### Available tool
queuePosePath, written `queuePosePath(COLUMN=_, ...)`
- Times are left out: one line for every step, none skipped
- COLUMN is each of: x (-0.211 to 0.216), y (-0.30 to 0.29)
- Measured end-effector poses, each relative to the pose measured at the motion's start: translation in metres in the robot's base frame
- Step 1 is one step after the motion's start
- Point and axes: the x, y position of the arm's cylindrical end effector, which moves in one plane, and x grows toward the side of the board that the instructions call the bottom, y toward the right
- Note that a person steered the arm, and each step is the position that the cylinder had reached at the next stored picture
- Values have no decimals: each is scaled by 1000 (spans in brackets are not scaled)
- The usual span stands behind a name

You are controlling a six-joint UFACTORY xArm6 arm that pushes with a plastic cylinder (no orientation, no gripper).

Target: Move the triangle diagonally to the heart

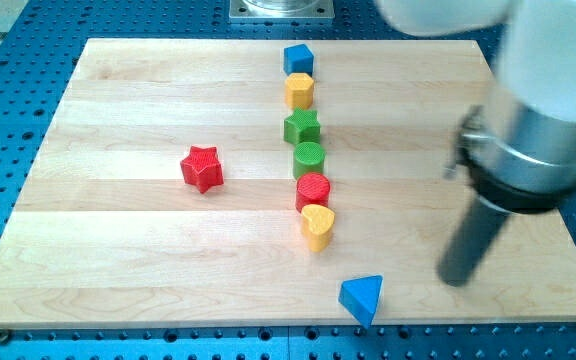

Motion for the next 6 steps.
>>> queuePosePath(x=27, y=-21)
queuePosePath(x=28, y=-73)
queuePosePath(x=28, y=-122)
queuePosePath(x=28, y=-137)
queuePosePath(x=20, y=-193)
queuePosePath(x=-43, y=-241)
